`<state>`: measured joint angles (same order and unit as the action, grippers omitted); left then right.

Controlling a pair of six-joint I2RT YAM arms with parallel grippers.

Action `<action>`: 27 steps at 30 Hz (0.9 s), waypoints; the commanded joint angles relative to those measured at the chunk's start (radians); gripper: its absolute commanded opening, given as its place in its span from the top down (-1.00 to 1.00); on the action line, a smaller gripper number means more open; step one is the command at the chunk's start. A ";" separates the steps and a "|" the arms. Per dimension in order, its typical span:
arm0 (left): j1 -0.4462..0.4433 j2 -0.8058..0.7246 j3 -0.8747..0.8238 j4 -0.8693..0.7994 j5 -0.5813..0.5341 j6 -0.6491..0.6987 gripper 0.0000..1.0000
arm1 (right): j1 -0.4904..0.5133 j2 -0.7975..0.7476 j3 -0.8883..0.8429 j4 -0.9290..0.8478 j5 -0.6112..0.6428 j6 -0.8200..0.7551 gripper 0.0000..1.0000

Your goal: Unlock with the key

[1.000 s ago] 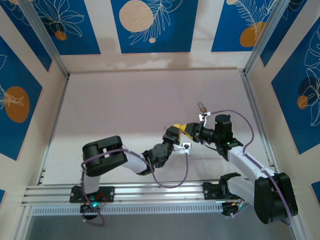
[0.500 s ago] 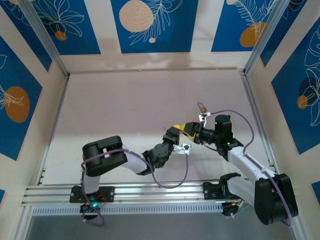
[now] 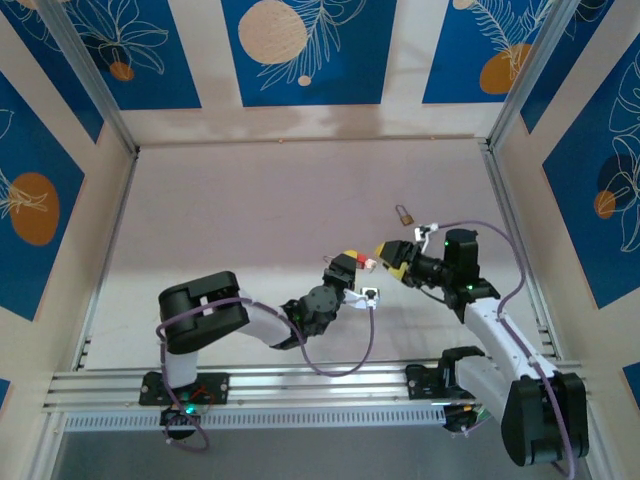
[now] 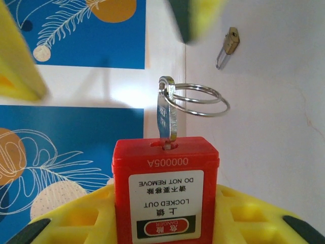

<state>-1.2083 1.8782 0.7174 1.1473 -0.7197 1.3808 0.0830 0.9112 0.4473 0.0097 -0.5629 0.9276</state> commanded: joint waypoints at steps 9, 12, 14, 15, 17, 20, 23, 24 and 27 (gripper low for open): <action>0.087 -0.209 0.000 -0.409 0.059 -0.174 0.40 | -0.144 -0.047 0.118 -0.096 -0.083 -0.097 -0.41; 0.116 -0.268 0.013 -0.509 0.083 -0.198 0.41 | -0.144 -0.038 0.075 -0.061 -0.073 -0.090 -0.41; 0.133 -0.289 0.019 -0.546 0.084 -0.183 0.41 | -0.144 -0.029 0.056 -0.052 -0.049 -0.097 -0.41; 0.139 -0.298 0.020 -0.559 0.086 -0.179 0.41 | -0.145 -0.027 0.050 -0.046 -0.039 -0.100 -0.41; 0.158 -0.322 0.020 -0.593 0.092 -0.181 0.40 | -0.141 -0.022 0.039 -0.024 -0.018 -0.103 -0.41; 0.187 -0.362 0.039 -0.687 0.128 -0.252 0.38 | -0.132 -0.024 0.036 -0.016 0.037 -0.120 -0.41; 0.215 -0.387 0.111 -0.912 0.209 -0.385 0.37 | -0.130 -0.004 0.034 -0.006 0.056 -0.125 -0.41; 0.220 -0.385 0.125 -0.943 0.217 -0.403 0.38 | -0.129 0.006 0.035 -0.003 0.051 -0.125 -0.41; 0.224 -0.367 0.129 -0.956 0.219 -0.401 0.38 | -0.126 0.034 0.034 0.007 0.038 -0.127 -0.41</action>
<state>-0.9909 1.5261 0.8154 0.2970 -0.5488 1.0496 -0.0513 0.9276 0.4877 -0.0029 -0.5289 0.8227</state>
